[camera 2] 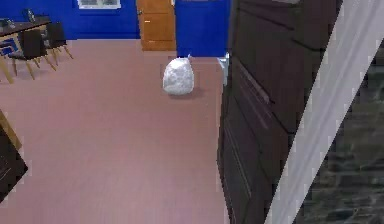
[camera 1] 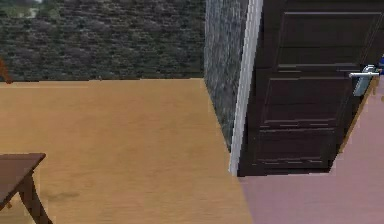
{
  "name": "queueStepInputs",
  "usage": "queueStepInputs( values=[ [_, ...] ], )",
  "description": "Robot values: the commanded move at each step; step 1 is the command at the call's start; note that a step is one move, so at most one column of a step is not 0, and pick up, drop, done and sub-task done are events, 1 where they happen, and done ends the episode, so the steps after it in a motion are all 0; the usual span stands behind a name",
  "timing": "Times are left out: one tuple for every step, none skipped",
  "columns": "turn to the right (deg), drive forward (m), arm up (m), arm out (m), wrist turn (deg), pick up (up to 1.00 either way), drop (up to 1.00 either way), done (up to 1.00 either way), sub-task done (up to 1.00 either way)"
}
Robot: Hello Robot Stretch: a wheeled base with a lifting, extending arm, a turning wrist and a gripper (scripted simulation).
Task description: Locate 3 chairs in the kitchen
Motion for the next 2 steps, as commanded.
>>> queueStepInputs(
  values=[
    [45.0, 0.0, 0.0, 0.0, 0.0, 0.0, 0.0, 0.0, 0.0],
    [12.0, 0.0, 0.0, 0.0, 0.0, 0.0, 0.0, 0.0, 0.0]
  ],
)
